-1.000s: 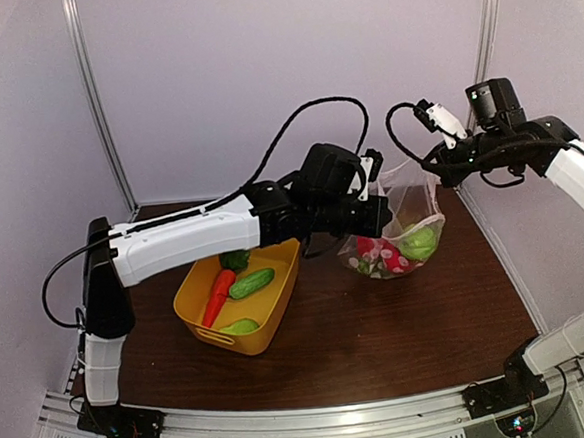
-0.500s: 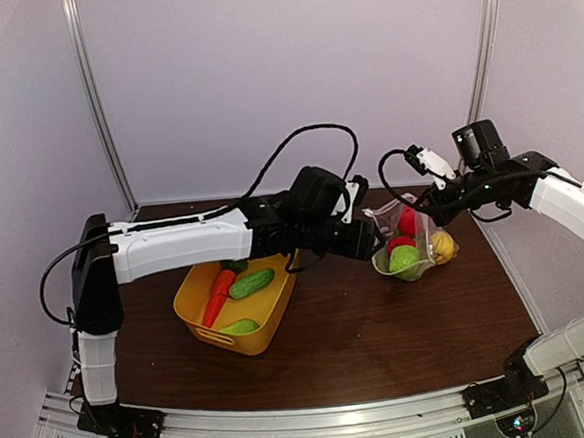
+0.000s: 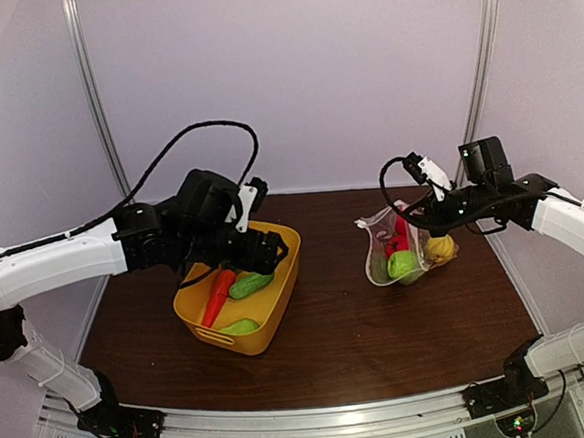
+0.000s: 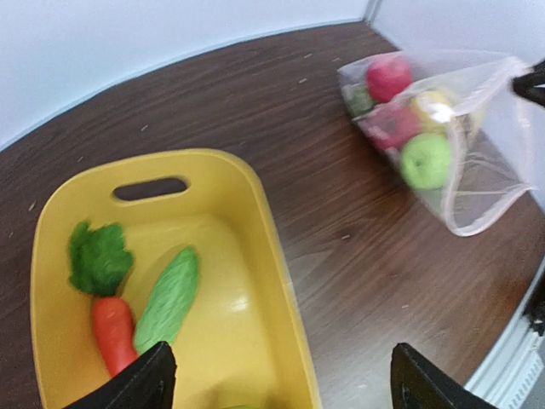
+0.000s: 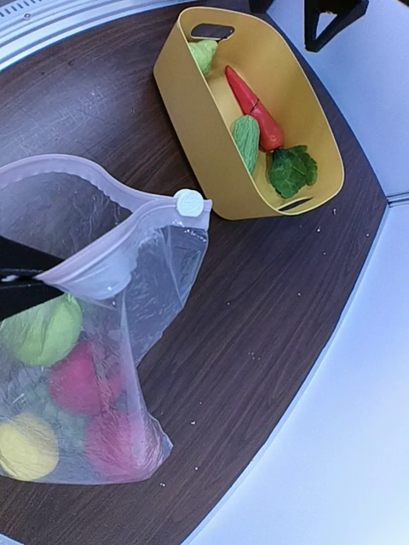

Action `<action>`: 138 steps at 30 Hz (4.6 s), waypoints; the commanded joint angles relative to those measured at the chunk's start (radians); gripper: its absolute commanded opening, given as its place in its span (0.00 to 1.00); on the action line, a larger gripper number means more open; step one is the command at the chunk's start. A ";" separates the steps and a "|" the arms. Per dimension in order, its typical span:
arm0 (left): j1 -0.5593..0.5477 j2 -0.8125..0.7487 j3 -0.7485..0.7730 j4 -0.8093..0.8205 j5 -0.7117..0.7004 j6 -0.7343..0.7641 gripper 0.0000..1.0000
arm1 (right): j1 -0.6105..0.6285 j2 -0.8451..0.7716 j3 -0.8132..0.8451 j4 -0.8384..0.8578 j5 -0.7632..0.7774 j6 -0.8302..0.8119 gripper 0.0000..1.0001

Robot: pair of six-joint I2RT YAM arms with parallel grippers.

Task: Place the food in the zip-top bag and seal the zipper
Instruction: Adjust the zipper food storage bag at the center of the board, then pick up the fake vegetable from the bin, then place the fake vegetable in the zipper food storage bag.

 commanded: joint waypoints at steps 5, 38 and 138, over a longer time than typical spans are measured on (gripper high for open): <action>0.167 -0.028 -0.154 -0.156 0.040 0.064 0.87 | -0.026 -0.046 -0.069 0.142 -0.064 0.033 0.00; 0.360 0.596 0.248 -0.200 0.294 0.618 0.50 | -0.040 -0.082 -0.127 0.150 -0.106 0.031 0.00; -0.211 0.558 0.059 1.639 -0.102 0.204 0.31 | -0.051 0.009 0.328 -0.233 -0.189 0.141 0.00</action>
